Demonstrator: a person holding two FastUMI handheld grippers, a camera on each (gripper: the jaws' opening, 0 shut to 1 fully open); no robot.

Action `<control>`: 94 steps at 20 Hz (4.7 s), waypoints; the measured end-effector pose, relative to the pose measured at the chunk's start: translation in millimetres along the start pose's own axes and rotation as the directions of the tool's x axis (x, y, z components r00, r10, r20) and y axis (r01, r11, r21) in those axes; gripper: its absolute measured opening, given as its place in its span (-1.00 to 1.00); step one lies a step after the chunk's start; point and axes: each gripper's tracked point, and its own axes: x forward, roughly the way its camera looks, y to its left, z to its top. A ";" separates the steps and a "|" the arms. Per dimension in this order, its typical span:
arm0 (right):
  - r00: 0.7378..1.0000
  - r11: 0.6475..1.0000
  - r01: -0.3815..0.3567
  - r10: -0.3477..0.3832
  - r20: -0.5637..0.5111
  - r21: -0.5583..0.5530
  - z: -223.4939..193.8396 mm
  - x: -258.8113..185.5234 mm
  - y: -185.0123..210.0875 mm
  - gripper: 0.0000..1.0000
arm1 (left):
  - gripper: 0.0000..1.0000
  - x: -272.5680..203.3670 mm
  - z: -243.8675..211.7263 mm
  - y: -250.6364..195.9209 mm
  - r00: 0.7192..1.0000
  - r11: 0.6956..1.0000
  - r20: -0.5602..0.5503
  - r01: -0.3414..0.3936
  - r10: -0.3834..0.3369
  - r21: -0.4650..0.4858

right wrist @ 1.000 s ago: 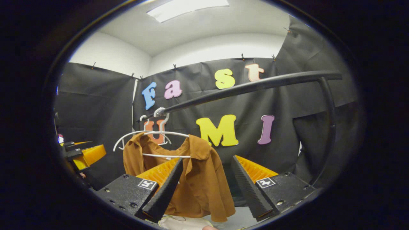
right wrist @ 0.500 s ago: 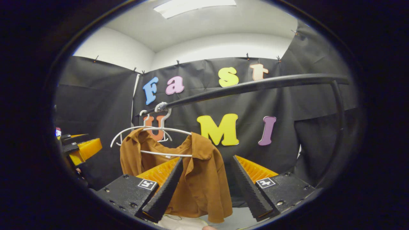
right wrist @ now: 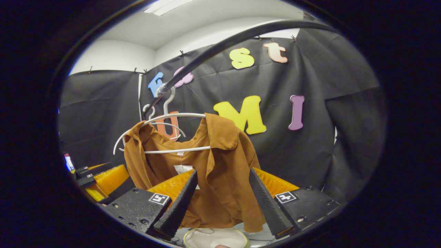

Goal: Grasp the clothes on the hanger with both hands and then place them into the laundry hamper below.

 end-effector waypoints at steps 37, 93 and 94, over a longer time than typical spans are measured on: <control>0.991 0.878 0.094 -0.128 0.042 0.470 47.2 81.2 -87.3 -0.84 | -0.96 67.9 37.7 82.4 0.990 0.984 0.034 -0.130 0.135 -0.125; 0.904 0.822 0.040 0.213 -0.372 0.568 -98.9 100.7 -50.2 -0.87 | -0.95 33.0 -79.2 58.4 0.951 0.960 -0.281 0.050 -0.130 -0.275; 0.894 0.820 0.025 0.238 -0.380 0.572 -102.9 92.8 -41.4 -0.87 | -0.95 30.1 -76.5 54.5 0.951 0.963 -0.278 0.062 -0.138 -0.264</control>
